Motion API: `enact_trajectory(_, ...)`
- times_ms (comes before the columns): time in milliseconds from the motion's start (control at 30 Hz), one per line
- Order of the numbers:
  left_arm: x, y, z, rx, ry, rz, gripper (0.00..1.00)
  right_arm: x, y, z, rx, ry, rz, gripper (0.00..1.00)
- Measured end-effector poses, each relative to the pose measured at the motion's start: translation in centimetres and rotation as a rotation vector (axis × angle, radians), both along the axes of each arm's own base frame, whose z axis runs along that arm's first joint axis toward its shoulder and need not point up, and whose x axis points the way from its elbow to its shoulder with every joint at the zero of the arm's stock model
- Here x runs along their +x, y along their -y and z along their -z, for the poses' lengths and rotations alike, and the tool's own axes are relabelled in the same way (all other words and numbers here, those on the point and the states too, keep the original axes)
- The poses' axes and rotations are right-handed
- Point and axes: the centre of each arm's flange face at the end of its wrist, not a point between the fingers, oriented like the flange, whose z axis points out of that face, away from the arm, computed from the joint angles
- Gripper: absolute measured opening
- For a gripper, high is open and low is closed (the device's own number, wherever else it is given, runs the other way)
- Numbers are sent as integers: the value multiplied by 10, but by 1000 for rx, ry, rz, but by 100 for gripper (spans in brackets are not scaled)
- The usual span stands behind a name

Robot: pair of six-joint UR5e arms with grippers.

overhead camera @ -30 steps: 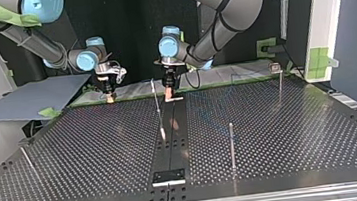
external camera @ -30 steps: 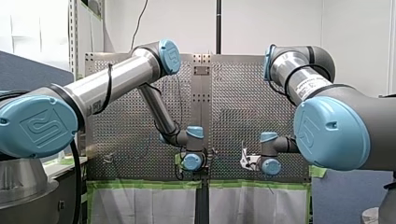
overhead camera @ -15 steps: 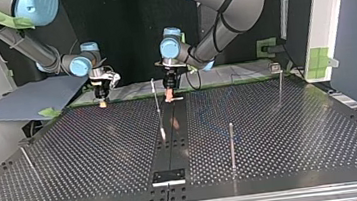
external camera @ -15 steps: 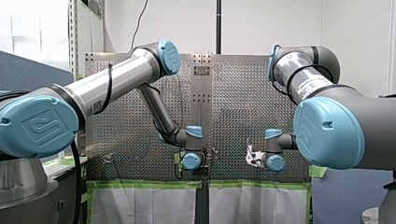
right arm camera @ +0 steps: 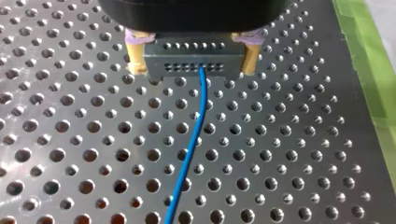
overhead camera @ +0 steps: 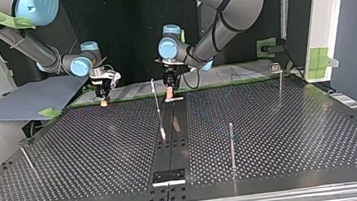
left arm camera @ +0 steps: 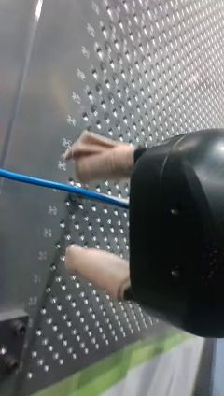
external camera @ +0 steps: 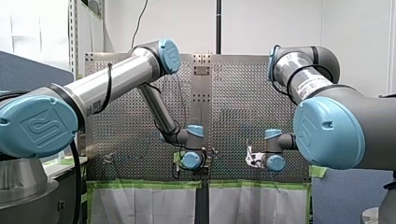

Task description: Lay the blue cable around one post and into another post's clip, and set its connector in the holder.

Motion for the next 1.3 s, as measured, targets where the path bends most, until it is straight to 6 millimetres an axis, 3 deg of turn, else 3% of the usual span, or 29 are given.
enact_trajectory(600,-50,-14,-31,231,-89,45,99,-1,0,1,6,-4,-1,0)
enact_trajectory(933,-75,4,-50,295,-115,150,99,-3,0,2,11,-5,1,0)
enact_trajectory(1300,-89,22,-71,280,-96,202,99,-4,0,2,15,-2,3,0)
